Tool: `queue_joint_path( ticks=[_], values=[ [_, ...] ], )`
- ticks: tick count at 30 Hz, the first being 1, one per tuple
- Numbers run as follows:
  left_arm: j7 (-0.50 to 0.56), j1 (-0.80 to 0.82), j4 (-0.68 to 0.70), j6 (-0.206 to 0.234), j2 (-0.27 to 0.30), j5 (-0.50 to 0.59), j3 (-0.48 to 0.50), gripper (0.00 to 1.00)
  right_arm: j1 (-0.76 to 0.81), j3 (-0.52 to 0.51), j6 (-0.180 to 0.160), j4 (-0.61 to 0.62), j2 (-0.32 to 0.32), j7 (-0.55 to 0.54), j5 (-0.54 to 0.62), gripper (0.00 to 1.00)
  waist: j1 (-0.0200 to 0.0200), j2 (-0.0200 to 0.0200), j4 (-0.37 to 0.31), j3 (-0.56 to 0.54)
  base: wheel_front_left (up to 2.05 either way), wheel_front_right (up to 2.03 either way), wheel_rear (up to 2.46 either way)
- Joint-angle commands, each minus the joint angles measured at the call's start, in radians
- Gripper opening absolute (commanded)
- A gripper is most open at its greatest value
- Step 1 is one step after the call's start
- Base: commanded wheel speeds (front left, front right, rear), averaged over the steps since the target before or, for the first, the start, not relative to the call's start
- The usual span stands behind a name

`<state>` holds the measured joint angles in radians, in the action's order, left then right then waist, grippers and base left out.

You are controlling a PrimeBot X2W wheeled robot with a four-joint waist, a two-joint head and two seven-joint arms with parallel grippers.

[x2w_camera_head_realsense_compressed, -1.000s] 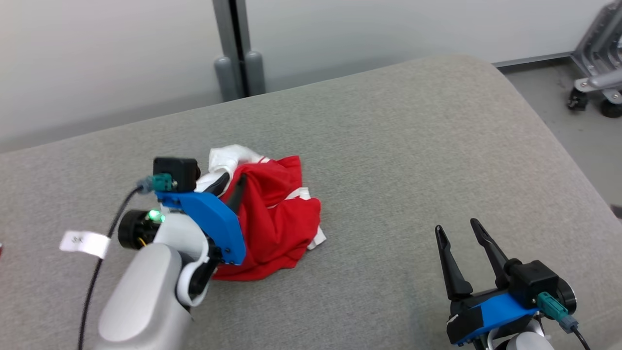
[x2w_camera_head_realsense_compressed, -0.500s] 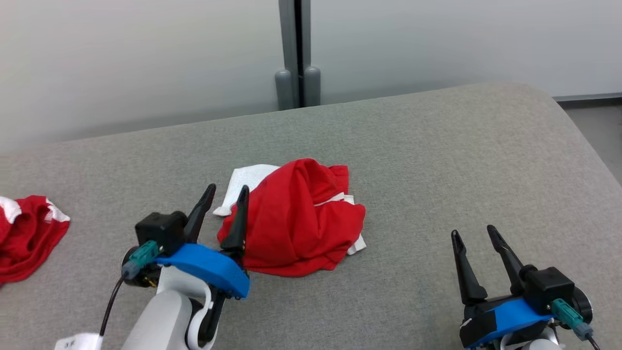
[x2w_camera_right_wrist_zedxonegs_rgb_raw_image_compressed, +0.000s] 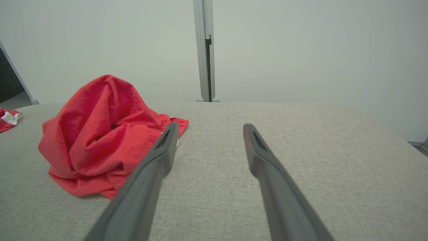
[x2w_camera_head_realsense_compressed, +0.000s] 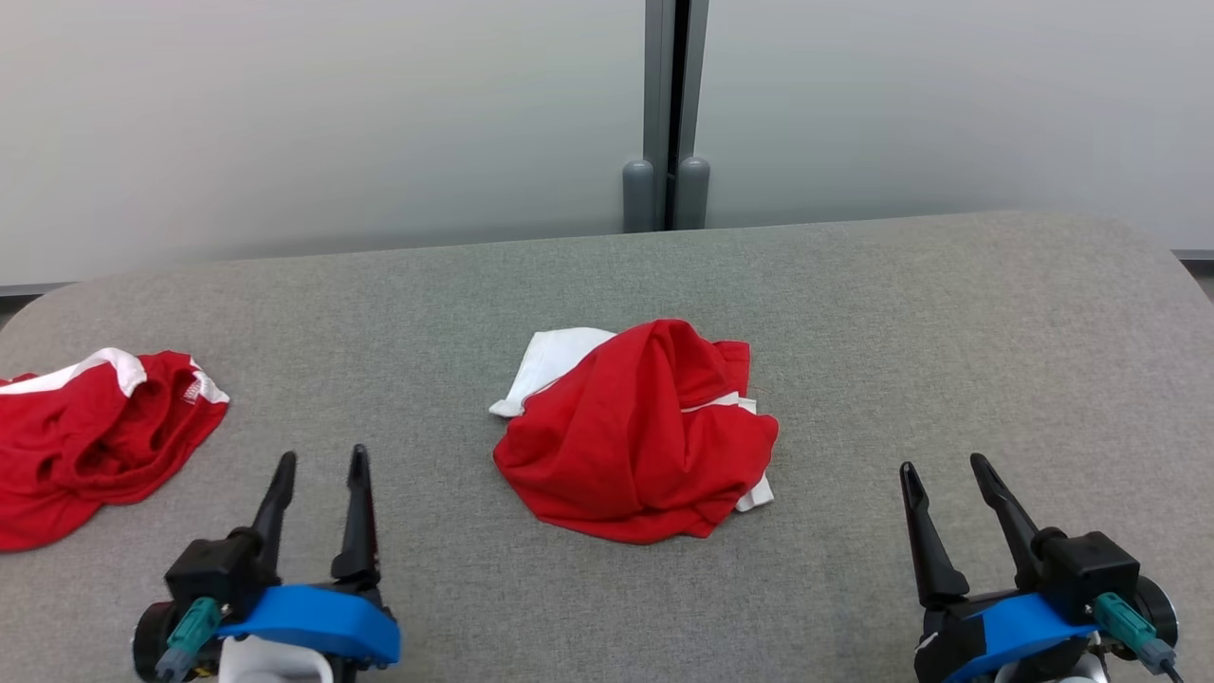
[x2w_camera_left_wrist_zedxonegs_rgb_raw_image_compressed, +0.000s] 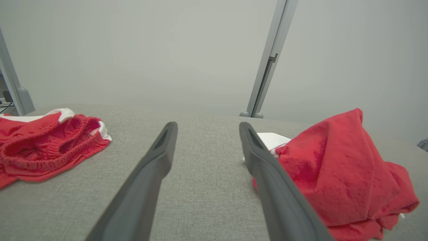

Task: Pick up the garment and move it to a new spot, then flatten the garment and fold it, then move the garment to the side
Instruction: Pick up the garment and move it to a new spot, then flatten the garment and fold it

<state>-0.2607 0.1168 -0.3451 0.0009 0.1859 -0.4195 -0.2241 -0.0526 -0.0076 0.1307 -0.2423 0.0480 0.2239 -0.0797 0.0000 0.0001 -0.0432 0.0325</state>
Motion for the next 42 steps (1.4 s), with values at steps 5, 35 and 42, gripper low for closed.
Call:
queue_joint_path(
  ticks=[5, 35, 42],
  values=[
    [-0.005, -0.055, 0.052, 0.002, 0.007, 0.038, 0.078, 1.00, 0.019, -0.009, 0.000, -0.007, 0.004, -0.005, -0.016, 1.00, 0.0000, -0.0001, 0.008, -0.004, 0.00, 0.00, 0.00],
    [-0.006, -0.066, 0.032, -0.064, -0.038, 0.159, 0.162, 1.00, -0.060, 0.086, 0.000, -0.099, 0.005, -0.124, -0.091, 1.00, 0.0000, -0.0001, 0.011, 0.008, 0.00, 0.00, 0.00],
    [-0.006, -0.028, 0.020, -0.079, -0.043, 0.164, 0.142, 1.00, -0.201, 0.149, 0.000, -0.285, 0.004, -0.199, -0.120, 1.00, 0.0000, -0.0001, 0.040, 0.047, 0.00, 0.00, 0.00]
  ],
)
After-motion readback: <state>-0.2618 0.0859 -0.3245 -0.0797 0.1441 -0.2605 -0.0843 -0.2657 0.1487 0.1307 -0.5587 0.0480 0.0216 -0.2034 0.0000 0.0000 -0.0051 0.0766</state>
